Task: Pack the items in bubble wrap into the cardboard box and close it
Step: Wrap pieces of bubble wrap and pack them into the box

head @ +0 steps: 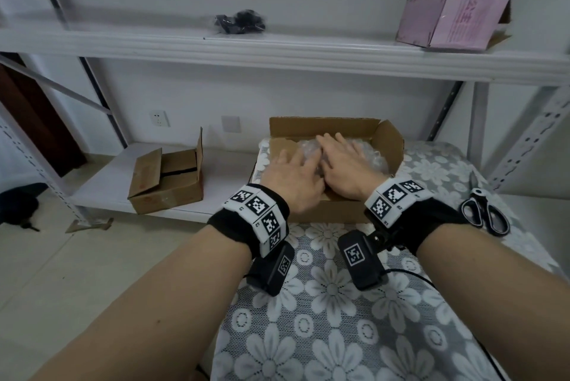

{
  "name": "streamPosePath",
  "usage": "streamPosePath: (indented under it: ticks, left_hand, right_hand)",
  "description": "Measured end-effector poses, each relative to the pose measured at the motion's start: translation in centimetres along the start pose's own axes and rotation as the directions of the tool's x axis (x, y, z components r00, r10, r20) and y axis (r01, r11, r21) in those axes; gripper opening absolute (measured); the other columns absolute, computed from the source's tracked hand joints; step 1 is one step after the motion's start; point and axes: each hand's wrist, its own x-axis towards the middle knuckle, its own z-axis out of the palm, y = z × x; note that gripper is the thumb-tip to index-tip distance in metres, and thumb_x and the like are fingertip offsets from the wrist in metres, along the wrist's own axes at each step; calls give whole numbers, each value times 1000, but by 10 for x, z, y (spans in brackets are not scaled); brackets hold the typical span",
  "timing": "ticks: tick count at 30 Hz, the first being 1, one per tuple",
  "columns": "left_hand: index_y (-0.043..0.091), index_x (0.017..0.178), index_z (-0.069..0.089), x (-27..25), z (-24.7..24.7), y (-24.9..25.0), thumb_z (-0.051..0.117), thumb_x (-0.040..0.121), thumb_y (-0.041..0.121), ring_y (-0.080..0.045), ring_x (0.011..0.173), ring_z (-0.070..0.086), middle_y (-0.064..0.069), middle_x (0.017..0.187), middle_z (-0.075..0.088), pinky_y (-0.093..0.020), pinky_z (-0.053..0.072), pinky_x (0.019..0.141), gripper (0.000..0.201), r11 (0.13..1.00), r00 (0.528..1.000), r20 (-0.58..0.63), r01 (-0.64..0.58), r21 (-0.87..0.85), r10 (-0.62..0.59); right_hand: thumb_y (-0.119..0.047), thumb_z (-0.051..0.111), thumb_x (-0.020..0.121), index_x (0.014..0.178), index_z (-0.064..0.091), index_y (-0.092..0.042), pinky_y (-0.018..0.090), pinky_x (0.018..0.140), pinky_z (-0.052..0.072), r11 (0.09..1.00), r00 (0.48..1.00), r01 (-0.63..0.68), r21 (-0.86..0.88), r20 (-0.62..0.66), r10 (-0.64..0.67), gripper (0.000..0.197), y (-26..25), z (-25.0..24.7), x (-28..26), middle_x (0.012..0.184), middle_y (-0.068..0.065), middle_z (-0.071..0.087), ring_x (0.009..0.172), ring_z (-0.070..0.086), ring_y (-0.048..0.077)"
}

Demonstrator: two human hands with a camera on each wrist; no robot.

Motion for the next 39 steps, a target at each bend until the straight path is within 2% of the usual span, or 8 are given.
streamPosePath:
  ticks: [5, 15, 18, 21, 23, 27, 33, 39]
  left_hand:
    - [35, 150, -10, 5, 0, 21, 17, 96, 55, -40, 145, -6, -2, 159, -17, -57, 0, 116, 64, 997, 997, 64, 28, 76, -33]
    - [45, 148, -1, 14, -4, 46, 31, 92, 59, -39, 144, -17, 0, 159, -19, -74, -6, 105, 65, 996, 986, 142, 91, 13, -92]
    - [48, 147, -2, 17, -4, 53, 26, 94, 56, -38, 143, -21, -1, 158, -22, -75, -4, 103, 60, 993, 981, 149, 121, 7, -121]
    - [49, 146, -4, 20, -3, 57, 28, 92, 63, -32, 141, -28, -1, 156, -27, -77, -4, 102, 65, 994, 985, 132, 108, 19, -110]
    - [50, 145, -5, 21, -3, 59, 31, 90, 66, -32, 141, -28, -1, 156, -27, -76, -4, 102, 67, 994, 985, 134, 107, 14, -108]
    - [54, 143, -6, 23, -7, 64, 35, 89, 66, -34, 141, -27, -1, 156, -26, -76, -6, 103, 68, 992, 979, 165, 127, -15, -123]
    - [51, 145, -6, 21, -3, 66, 28, 92, 65, -34, 141, -27, -3, 155, -28, -77, -4, 102, 65, 991, 976, 170, 131, 43, -136]
    - [50, 146, -6, 22, -5, 60, 33, 93, 60, -33, 141, -28, -2, 155, -29, -76, -5, 103, 67, 993, 970, 210, 120, 21, -122]
  right_hand:
    - [-30, 29, 101, 151, 10, -30, 52, 116, -2, 990, 991, -135, 52, 26, 134, 54, 19, 0, -16, 161, -4, -5, 147, -7, 29]
    - [-15, 41, 89, 149, 17, -35, 45, 116, 23, 967, 987, -142, 212, 99, 124, 67, 36, -11, -12, 160, 8, 8, 145, 18, 28]
    - [-8, 46, 91, 145, 32, -22, 40, 112, 33, 944, 988, -46, 327, -125, 92, 57, 40, -8, -30, 152, 5, 32, 137, 35, 24]
    - [-8, 50, 91, 130, 50, -13, 32, 113, 29, 974, 834, 55, 222, -546, 77, 39, 49, -13, -46, 139, 3, 45, 133, 37, 18]
    - [-8, 53, 88, 128, 50, -11, 38, 116, 26, 993, 776, 23, 116, -629, 56, 40, 58, -18, -51, 142, 5, 41, 136, 31, 19]
    - [-16, 50, 93, 136, 45, -13, 35, 115, 25, 1000, 905, 20, 18, -426, -10, 44, 69, -29, -40, 144, 4, 42, 138, 32, 18]
    - [-25, 43, 97, 138, 43, -13, 39, 111, 32, 998, 976, -23, -63, -216, 9, 43, 70, -52, 0, 142, 6, 46, 134, 34, 21]
    - [-18, 42, 97, 146, 32, -16, 39, 110, 31, 965, 988, -32, 260, -136, 70, 50, 73, -48, 19, 144, 9, 42, 132, 37, 26]
